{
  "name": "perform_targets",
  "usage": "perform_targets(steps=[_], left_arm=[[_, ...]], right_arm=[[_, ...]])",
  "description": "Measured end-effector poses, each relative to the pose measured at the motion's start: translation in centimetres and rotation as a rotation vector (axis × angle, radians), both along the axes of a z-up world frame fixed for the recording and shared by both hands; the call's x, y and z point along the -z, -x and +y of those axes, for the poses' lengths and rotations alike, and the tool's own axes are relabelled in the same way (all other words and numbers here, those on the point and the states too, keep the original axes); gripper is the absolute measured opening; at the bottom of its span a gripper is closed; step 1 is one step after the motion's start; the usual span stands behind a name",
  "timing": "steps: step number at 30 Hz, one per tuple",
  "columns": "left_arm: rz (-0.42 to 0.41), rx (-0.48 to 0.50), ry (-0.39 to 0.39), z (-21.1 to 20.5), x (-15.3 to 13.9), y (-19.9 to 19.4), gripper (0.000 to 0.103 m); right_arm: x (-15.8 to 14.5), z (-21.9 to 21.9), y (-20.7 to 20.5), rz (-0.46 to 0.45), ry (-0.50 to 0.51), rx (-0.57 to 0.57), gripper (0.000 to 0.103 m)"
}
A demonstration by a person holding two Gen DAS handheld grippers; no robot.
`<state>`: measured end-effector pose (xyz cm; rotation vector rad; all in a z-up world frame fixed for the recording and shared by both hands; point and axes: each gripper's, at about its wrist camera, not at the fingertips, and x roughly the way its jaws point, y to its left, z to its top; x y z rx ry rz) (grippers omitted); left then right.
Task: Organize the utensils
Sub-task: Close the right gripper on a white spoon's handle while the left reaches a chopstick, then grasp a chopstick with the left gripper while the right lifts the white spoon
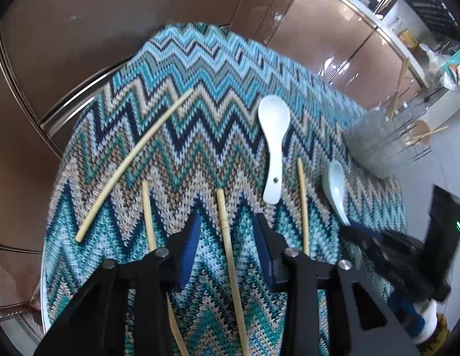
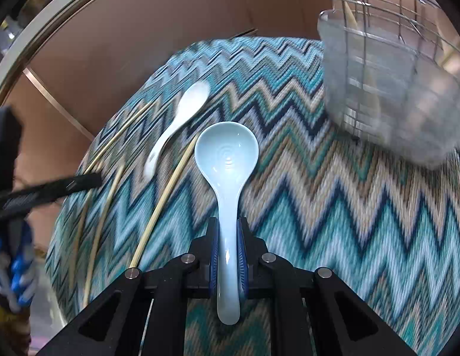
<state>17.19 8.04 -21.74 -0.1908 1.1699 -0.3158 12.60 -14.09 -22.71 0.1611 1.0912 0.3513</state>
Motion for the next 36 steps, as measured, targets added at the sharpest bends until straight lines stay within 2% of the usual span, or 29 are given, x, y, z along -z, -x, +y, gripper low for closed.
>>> perform_targets(steps=[4, 6, 7, 12, 15, 19, 22, 27, 32, 36], left_arm=[[0.028, 0.015, -0.018, -0.6, 0.9, -0.4, 0.026], [0.038, 0.019, -0.024, -0.7, 1.2, -0.6, 0.022], [0.042, 0.021, -0.026, -0.7, 1.3, -0.8, 0.021], [0.072, 0.043, -0.044, -1.1, 1.7, -1.7, 0.015], [0.095, 0.055, -0.040, -1.2, 1.9, -2.3, 0.013], [0.131, 0.066, -0.035, -1.3, 2.1, -2.9, 0.012], [0.162, 0.076, -0.033, -1.3, 2.1, -3.3, 0.011], [0.187, 0.070, -0.038, -1.5, 2.2, -3.9, 0.007], [0.191, 0.026, -0.017, -1.8, 2.4, -4.6, 0.005], [0.147, 0.000, 0.010, -1.1, 1.8, -3.8, 0.005]], right_arm=[[-0.7, 0.1, 2.1, -0.016, -0.020, -0.044, 0.017], [-1.5, -0.1, 2.2, -0.055, -0.020, -0.056, 0.031], [-2.0, -0.3, 2.0, -0.077, -0.010, -0.058, 0.032], [-3.0, -0.8, -1.3, -0.129, 0.017, -0.106, 0.032], [-2.5, -0.6, -3.4, -0.115, 0.035, -0.157, 0.032], [-1.3, -0.6, -5.6, -0.050, 0.020, -0.237, 0.032], [-0.7, -0.7, -6.8, -0.020, 0.028, -0.271, 0.027], [-0.1, -0.2, -7.8, 0.019, 0.029, -0.335, 0.011], [-1.2, 0.2, -6.7, -0.011, 0.070, -0.367, 0.006], [-2.3, 0.3, -4.8, -0.057, 0.098, -0.353, 0.006]])
